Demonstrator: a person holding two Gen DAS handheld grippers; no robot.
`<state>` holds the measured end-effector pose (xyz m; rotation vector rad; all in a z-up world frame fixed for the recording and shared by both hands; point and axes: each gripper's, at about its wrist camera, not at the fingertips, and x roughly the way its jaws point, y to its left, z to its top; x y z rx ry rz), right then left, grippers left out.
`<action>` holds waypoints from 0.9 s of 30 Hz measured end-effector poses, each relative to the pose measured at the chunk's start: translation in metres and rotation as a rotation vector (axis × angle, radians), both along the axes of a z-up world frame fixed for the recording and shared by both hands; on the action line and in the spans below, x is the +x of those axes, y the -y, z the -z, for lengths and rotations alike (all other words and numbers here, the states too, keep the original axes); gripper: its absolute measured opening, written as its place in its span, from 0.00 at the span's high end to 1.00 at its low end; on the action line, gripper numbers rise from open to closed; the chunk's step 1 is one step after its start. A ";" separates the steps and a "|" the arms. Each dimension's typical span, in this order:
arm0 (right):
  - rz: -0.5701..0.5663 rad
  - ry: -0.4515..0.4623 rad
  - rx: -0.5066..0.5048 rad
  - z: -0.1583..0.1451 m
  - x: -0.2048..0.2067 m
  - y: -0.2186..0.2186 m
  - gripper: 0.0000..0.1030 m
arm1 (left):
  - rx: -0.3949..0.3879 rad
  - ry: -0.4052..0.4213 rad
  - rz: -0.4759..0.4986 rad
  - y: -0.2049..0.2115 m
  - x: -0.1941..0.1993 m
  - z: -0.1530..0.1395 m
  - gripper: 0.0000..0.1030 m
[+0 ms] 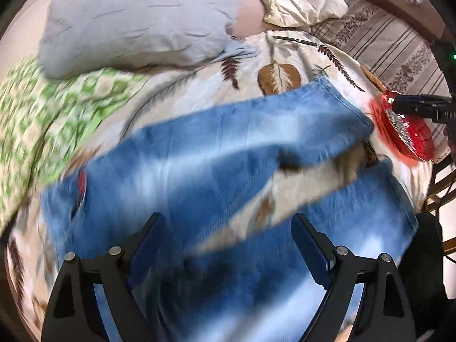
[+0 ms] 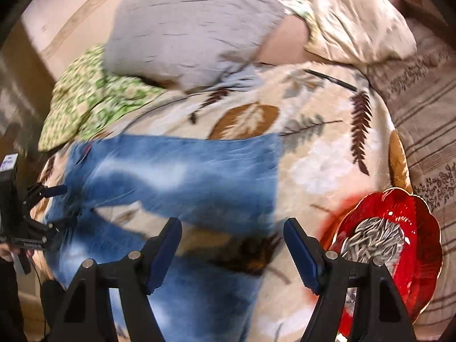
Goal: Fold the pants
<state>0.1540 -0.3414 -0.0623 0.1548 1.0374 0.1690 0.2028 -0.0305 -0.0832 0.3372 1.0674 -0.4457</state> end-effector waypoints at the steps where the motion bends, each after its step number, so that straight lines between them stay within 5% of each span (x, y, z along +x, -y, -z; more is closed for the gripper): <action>1: 0.013 -0.007 -0.002 0.003 0.007 0.007 0.25 | 0.009 0.000 0.001 0.006 0.015 0.001 0.13; 16: -0.049 -0.138 -0.049 0.077 0.162 0.002 0.27 | 0.182 0.037 0.230 0.072 0.150 0.052 0.13; 18: -0.102 -0.153 -0.051 0.086 0.171 -0.008 0.47 | 0.193 0.010 0.247 0.078 0.158 0.063 0.13; 19: -0.123 -0.154 -0.070 0.089 0.173 -0.012 0.68 | 0.204 -0.028 0.267 0.082 0.162 0.071 0.13; 21: -0.147 -0.152 -0.109 0.092 0.176 -0.018 0.77 | 0.229 -0.073 0.296 0.087 0.163 0.081 0.14; 22: -0.154 -0.149 -0.105 0.092 0.176 -0.018 0.77 | 0.218 -0.086 0.312 0.087 0.162 0.082 0.32; 23: -0.156 -0.147 -0.107 0.092 0.176 -0.017 0.79 | 0.178 -0.107 0.335 0.088 0.161 0.079 0.77; 24: -0.157 -0.144 -0.106 0.092 0.175 -0.015 0.79 | 0.173 -0.086 0.325 0.087 0.160 0.074 0.97; 27: -0.160 -0.124 -0.094 0.088 0.172 -0.010 0.80 | 0.160 -0.110 0.327 0.086 0.160 0.072 0.97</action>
